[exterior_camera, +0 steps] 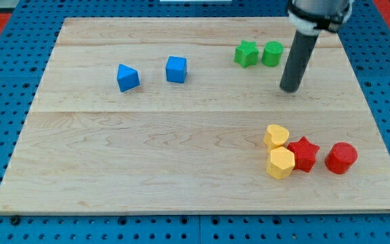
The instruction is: Push the green blocks into the blue blocks
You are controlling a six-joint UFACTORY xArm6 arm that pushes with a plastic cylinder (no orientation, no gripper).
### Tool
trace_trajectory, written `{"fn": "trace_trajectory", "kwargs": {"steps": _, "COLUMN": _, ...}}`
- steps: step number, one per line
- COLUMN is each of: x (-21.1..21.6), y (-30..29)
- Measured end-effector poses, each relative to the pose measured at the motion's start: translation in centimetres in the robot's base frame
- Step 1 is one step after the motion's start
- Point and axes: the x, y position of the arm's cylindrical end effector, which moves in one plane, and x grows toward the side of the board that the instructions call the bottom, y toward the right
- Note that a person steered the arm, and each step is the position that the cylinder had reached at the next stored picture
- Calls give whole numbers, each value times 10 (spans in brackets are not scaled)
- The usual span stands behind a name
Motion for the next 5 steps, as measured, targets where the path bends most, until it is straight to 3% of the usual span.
{"fn": "trace_trajectory", "kwargs": {"steps": 1, "x": -34, "y": -4}}
{"fn": "trace_trajectory", "kwargs": {"steps": 2, "x": -38, "y": 25}}
{"fn": "trace_trajectory", "kwargs": {"steps": 3, "x": -61, "y": 2}}
{"fn": "trace_trajectory", "kwargs": {"steps": 4, "x": -62, "y": -65}}
{"fn": "trace_trajectory", "kwargs": {"steps": 5, "x": -64, "y": -77}}
